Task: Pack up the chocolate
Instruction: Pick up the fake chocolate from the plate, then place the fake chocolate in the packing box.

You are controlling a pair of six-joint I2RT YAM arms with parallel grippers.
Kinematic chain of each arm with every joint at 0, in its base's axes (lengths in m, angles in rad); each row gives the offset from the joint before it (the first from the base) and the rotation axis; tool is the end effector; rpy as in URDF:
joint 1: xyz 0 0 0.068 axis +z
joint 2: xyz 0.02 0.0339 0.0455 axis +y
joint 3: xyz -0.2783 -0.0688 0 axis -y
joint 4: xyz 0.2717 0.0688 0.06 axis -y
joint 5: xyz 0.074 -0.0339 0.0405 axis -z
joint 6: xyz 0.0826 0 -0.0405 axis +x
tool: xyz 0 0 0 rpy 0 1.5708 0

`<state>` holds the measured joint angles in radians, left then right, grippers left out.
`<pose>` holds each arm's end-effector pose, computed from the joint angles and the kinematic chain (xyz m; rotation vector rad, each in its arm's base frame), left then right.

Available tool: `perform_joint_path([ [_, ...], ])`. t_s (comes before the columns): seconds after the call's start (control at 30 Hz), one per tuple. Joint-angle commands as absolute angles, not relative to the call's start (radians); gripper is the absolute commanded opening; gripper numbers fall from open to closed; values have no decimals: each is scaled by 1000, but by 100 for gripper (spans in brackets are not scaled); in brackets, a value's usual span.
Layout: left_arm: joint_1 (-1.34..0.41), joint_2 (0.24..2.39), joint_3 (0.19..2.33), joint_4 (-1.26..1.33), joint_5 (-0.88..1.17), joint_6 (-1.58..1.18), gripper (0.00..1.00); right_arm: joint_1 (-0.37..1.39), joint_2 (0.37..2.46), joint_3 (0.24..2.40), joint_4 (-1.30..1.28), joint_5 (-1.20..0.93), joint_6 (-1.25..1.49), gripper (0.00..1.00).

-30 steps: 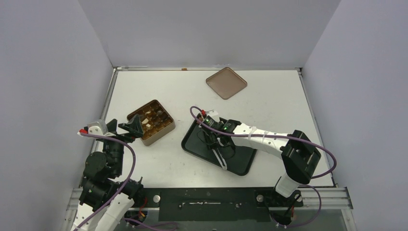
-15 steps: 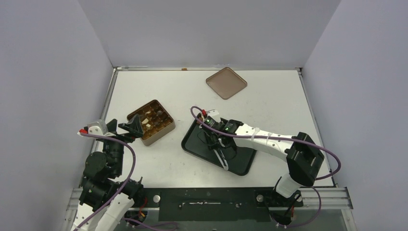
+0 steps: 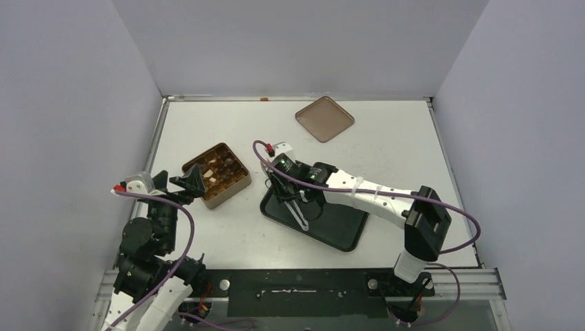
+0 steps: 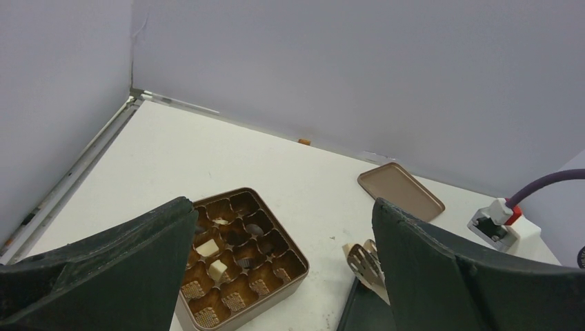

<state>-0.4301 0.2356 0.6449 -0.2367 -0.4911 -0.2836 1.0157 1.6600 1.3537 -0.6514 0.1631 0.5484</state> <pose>0.1248 -0.0144 0.3669 -0.3057 1.3901 -0.2464 0.2282 0.3426 0.2388 -0.5289 2.5089 0.4231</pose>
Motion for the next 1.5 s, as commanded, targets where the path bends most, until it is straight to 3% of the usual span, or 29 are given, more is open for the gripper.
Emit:
perform_joint_path([
  [0.0,-430,230,655,-205,-498,-278,97,1048,1723,1449,-535,127,467,23],
  [0.73,-432,221,661,-218,-506,-282,97,1094,2025,1778,-432,-79,400,26],
  [1.47,-434,217,660,-220,-509,-277,98,1118,2146,1908,-475,-152,394,31],
])
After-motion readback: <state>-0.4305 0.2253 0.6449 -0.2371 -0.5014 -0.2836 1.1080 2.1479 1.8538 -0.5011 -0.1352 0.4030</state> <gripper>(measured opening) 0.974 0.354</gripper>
